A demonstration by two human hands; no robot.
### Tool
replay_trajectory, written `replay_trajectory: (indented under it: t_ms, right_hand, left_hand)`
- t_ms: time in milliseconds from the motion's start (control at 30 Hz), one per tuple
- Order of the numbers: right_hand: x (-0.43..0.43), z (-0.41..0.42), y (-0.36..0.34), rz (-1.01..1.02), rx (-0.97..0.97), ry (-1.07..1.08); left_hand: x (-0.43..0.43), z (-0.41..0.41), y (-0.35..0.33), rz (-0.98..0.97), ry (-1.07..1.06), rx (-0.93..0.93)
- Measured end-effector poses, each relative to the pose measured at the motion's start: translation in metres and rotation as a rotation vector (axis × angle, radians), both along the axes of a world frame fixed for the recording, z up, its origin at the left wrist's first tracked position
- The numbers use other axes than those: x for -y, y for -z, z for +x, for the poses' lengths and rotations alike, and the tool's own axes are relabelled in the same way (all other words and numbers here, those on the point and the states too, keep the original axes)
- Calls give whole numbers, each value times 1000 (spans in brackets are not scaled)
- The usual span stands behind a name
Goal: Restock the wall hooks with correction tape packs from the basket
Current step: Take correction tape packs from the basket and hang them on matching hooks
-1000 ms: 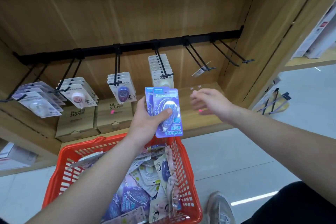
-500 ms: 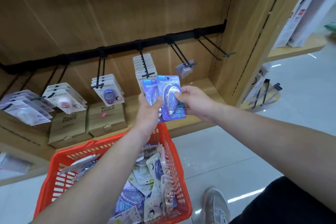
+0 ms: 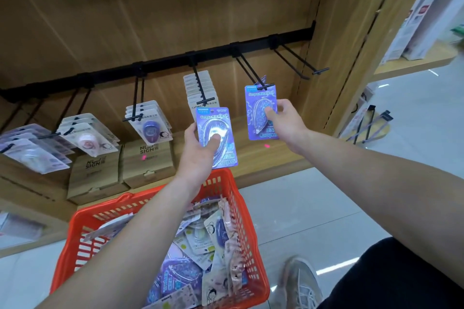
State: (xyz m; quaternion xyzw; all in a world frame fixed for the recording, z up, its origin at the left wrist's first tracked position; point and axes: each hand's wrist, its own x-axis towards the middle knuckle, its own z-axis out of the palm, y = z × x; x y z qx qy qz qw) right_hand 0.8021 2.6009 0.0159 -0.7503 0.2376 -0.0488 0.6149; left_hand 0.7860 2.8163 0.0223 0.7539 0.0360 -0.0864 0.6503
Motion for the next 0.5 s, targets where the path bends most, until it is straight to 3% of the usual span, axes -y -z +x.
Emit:
replay_trajectory:
  t_ms: [167, 367, 433, 500]
  right_hand:
    - [-2, 10, 5, -44, -27, 14]
    - [-6, 13, 4, -391, -217, 11]
    - [-11, 4, 0, -303, -165, -50]
    - [-20, -8, -9, -40, -128, -239]
  left_hand:
    - [-2, -4, -1, -11, 35, -2]
    - [-5, -3, -1, -18, 48, 12]
    - [-7, 0, 1, -13, 35, 19]
    - [-7, 1, 3, -18, 25, 31]
